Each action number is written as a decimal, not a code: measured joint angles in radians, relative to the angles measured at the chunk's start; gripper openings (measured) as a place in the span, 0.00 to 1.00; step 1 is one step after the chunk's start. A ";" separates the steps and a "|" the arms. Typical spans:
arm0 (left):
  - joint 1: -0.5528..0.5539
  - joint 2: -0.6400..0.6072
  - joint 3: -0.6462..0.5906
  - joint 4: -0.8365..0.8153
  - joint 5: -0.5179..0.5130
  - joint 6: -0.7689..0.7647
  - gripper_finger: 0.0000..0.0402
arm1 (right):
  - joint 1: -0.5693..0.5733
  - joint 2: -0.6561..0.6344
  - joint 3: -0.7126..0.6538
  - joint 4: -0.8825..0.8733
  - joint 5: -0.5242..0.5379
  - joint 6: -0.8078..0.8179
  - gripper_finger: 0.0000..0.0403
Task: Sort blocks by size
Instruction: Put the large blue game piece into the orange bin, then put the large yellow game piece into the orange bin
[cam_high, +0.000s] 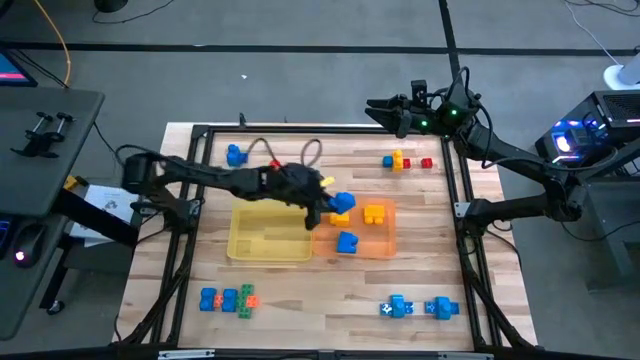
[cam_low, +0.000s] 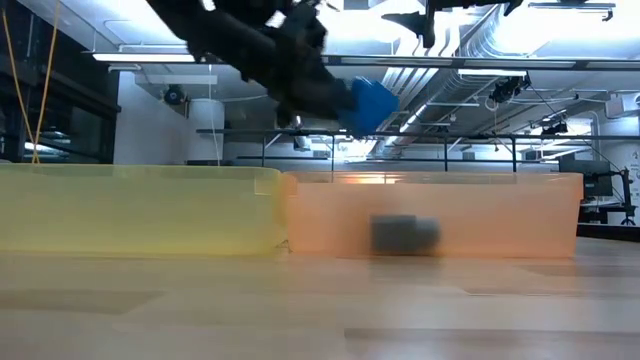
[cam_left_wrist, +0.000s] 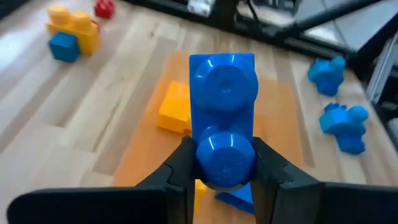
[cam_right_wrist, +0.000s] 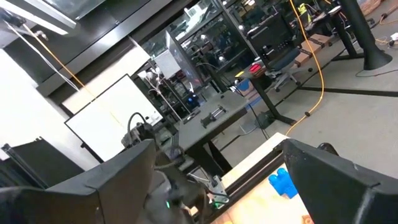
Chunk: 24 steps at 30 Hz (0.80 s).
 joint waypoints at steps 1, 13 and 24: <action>-0.005 0.025 0.025 -0.001 -0.001 0.003 0.19 | 0.000 0.000 0.000 0.001 0.000 0.001 0.86; 0.043 0.030 0.259 -0.326 0.001 0.117 0.66 | 0.000 -0.002 0.000 -0.027 -0.066 0.030 0.86; 0.223 -0.281 -0.005 -0.181 0.003 -0.030 0.67 | -0.019 0.018 0.000 -0.994 0.358 0.068 0.86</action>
